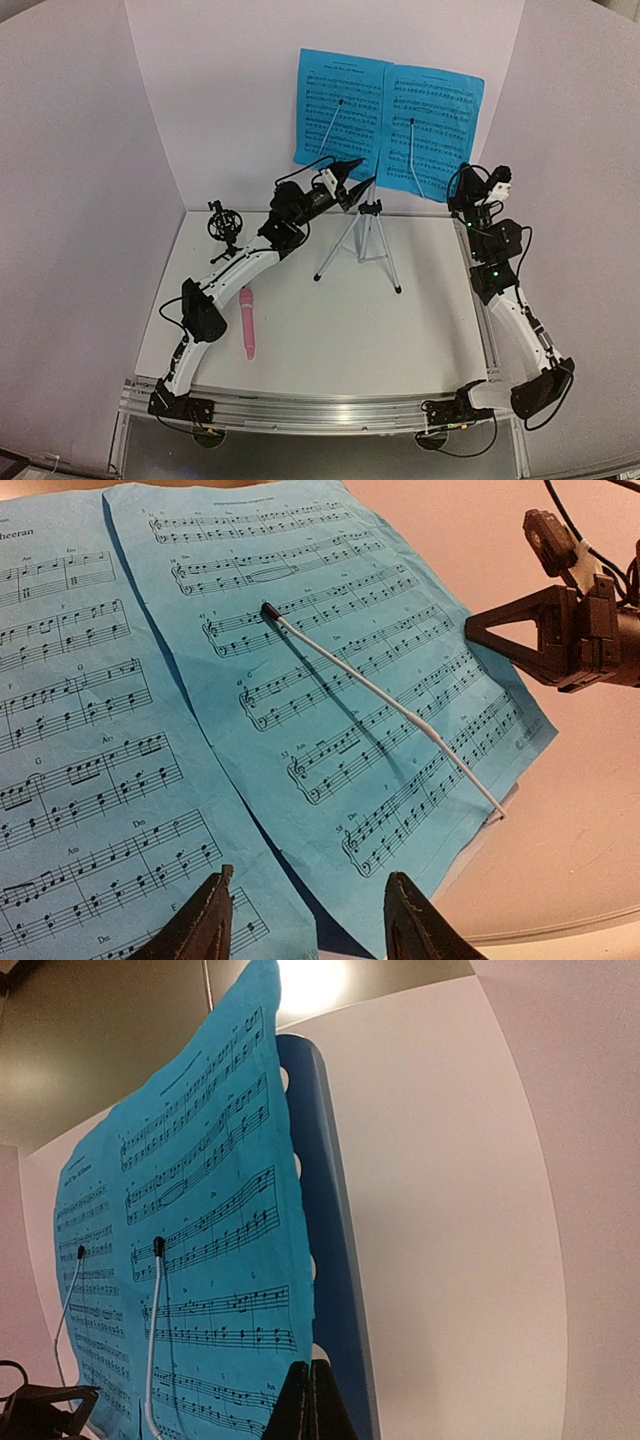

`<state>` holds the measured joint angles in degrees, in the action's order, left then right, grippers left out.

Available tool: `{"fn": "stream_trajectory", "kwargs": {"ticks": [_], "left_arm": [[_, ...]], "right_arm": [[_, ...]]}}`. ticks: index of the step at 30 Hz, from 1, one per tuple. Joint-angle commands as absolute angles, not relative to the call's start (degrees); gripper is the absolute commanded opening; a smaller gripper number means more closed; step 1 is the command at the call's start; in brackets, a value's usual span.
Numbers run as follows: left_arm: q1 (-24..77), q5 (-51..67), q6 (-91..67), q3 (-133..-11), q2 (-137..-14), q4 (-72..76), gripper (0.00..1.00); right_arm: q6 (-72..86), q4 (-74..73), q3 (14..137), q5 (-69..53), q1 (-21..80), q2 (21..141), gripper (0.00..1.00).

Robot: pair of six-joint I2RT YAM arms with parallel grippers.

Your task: Set up the instrument practice props

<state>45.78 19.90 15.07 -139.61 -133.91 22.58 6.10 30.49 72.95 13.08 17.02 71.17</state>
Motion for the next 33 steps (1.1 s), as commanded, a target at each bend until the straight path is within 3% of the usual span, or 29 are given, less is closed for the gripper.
{"fn": "stream_trajectory", "kwargs": {"ticks": [1,33], "left_arm": [[45.53,20.37,15.57,-139.55,-130.57,23.19,0.51],[45.53,21.0,17.46,-135.44,-129.55,20.21,0.52]], "right_arm": [[8.41,33.59,72.42,12.93,16.76,71.89,0.0],[8.79,35.7,71.27,13.42,16.32,72.53,0.0]]}}
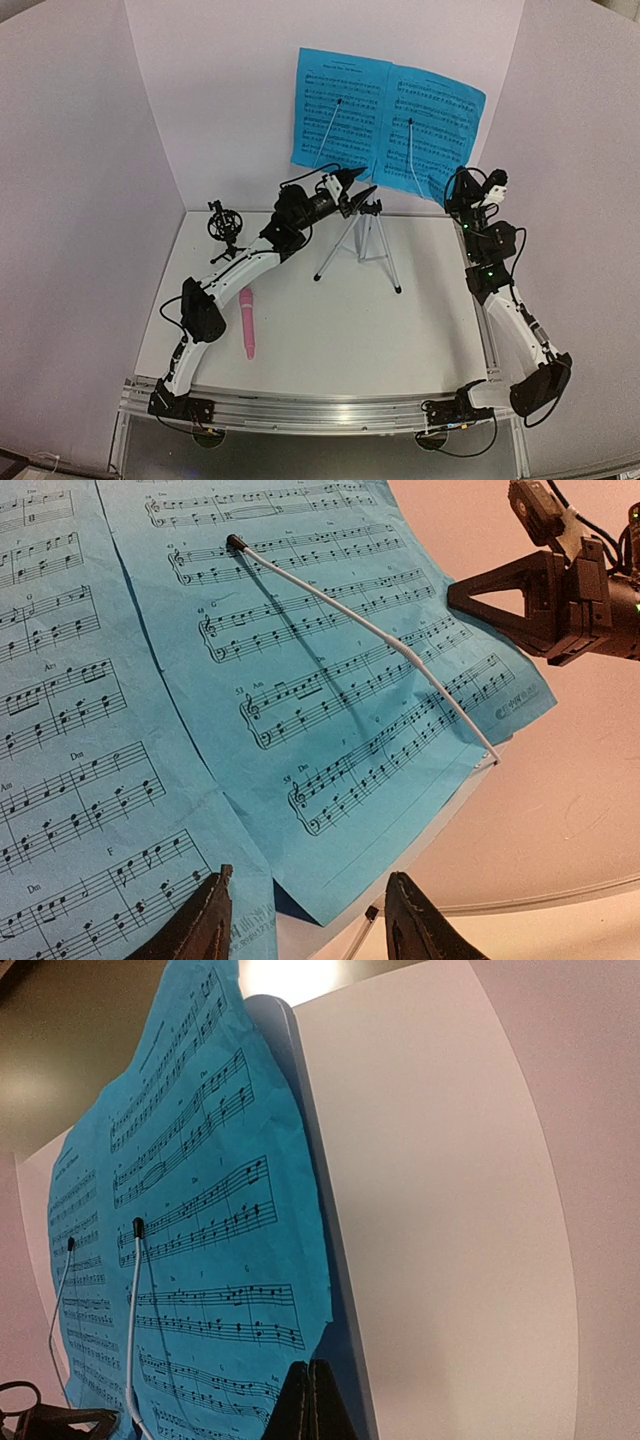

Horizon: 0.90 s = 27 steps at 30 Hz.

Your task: Set up the instrument practice props

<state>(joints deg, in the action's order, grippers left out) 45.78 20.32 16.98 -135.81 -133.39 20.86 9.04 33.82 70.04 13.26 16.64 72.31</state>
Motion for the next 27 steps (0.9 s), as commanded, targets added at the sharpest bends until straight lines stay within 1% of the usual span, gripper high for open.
{"fn": "stream_trajectory", "kwargs": {"ticks": [1,16,20,22,24,27], "left_arm": [[45.55,21.0,17.49,-135.43,-129.55,20.14,0.52],[45.57,21.67,17.35,-135.18,-129.23,19.95,0.53],[45.53,21.96,17.15,-135.22,-129.2,20.34,0.53],[45.53,22.04,17.13,-135.33,-129.17,20.3,0.53],[45.53,22.22,17.29,-135.35,-129.16,20.38,0.53],[45.53,22.24,17.36,-135.27,-129.06,20.48,0.53]], "right_arm": [[8.79,35.7,71.27,13.59,16.34,72.59,0.0],[8.09,35.6,72.02,12.88,16.27,73.19,0.0],[6.23,35.64,71.9,13.83,16.3,72.42,0.15],[5.24,35.55,71.9,14.1,16.34,71.94,0.2],[4.61,35.14,72.06,14.21,16.3,71.44,0.22],[4.09,34.58,71.74,14.62,16.31,70.62,0.22]]}}
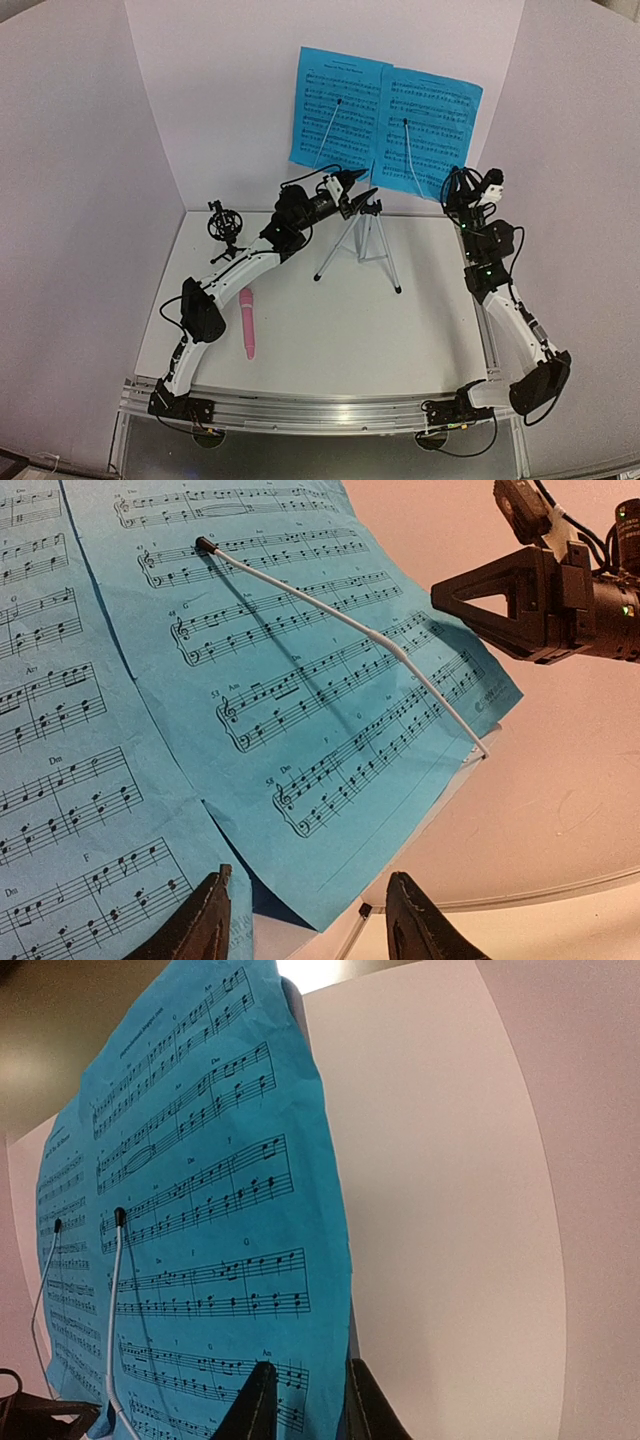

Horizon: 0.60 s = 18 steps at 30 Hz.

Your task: Set up the instrument practice props

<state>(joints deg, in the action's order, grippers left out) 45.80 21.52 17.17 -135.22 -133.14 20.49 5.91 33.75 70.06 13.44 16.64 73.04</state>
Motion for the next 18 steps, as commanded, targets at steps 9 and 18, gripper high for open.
{"fn": "stream_trajectory", "kwargs": {"ticks": [9,18], "left_arm": [[46.34,25.55,16.12,-132.27,-125.65,20.31,0.54],[46.52,29.86,18.97,-121.8,-113.84,14.51,0.6]], "right_arm": [[7.41,33.71,68.04,17.43,16.32,68.97,0.27],[12.2,20.8,70.96,9.96,16.31,68.75,0.41]]}}
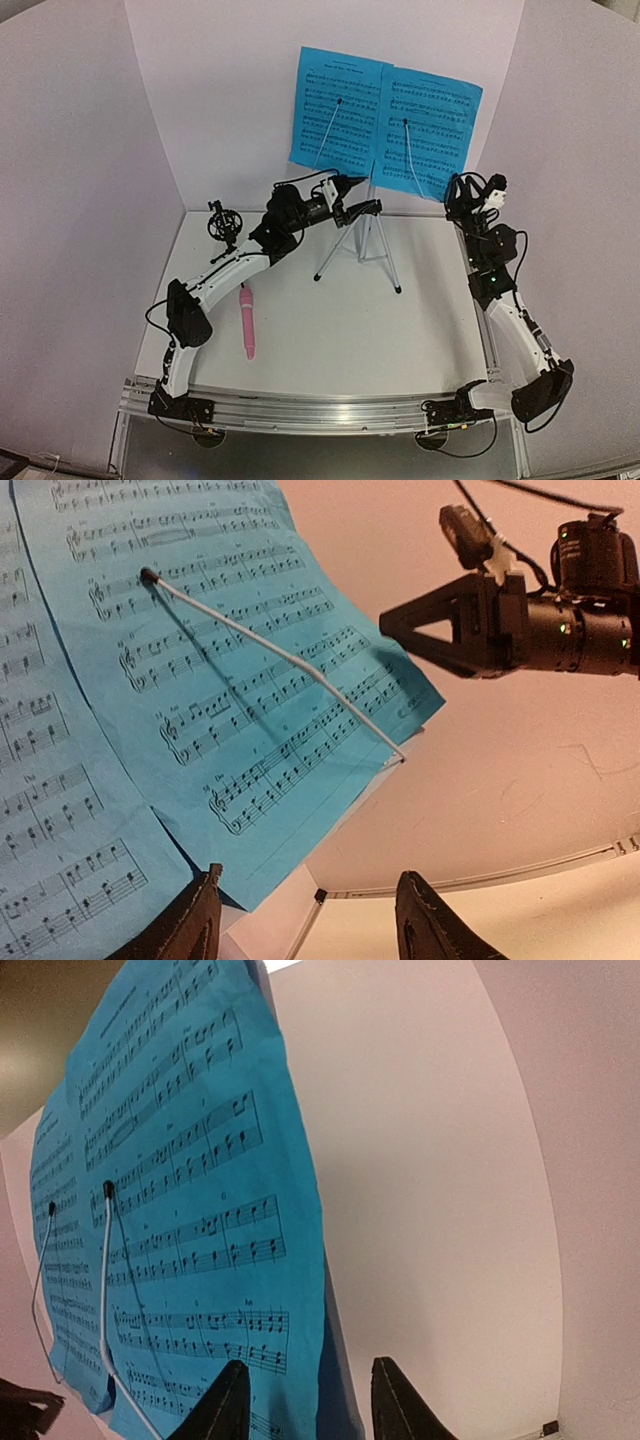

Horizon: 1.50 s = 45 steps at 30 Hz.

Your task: Set up the instrument practice props

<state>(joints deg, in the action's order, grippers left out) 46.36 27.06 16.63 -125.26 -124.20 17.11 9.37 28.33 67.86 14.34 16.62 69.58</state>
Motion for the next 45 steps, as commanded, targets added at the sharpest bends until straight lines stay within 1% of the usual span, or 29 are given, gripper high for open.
{"fn": "stream_trajectory", "kwargs": {"ticks": [1,2,6,9,14,19,21,35,43,45], "left_arm": [[46.38,29.92,19.73,-120.02,-111.95,13.66,0.61],[46.09,29.89,19.99,-118.82,-110.19,12.71,0.62],[43.52,27.63,17.48,-118.15,-105.96,6.15,0.63],[39.64,24.1,14.22,-118.86,-104.62,3.05,0.62],[33.98,18.25,11.66,-119.48,-105.0,0.35,0.61],[30.18,16.58,7.76,-120.99,-107.12,-1.74,0.62],[29.39,15.7,7.35,-122.01,-108.11,-2.32,0.62],[29.09,16.97,7.73,-118.4,-106.86,-1.98,0.61],[29.08,17.39,7.76,-117.23,-106.3,-2.4,0.61],[29.03,17.45,7.83,-117.12,-106.25,-2.51,0.61]], "right_arm": [[12.6,19.94,70.93,10.01,16.32,68.45,0.41],[12.87,19.65,70.44,10.58,16.34,67.95,0.39],[13.18,19.6,67.85,14.13,16.27,65.81,0.25],[13.49,19.6,67.02,14.04,16.29,65.67,0.13],[14.86,19.6,67.16,13.11,16.33,66.84,0.07],[15.6,19.6,67.74,12.5,16.35,67.91,0.03],[15.96,19.6,67.84,12.5,16.32,68.16,0.0],[17.4,20.58,67.92,12.97,16.32,69.75,0.0],[16.45,21.01,67.13,14.76,16.31,68.06,0.0],[16.26,21.01,67.17,14.81,16.29,67.83,0.03]]}}
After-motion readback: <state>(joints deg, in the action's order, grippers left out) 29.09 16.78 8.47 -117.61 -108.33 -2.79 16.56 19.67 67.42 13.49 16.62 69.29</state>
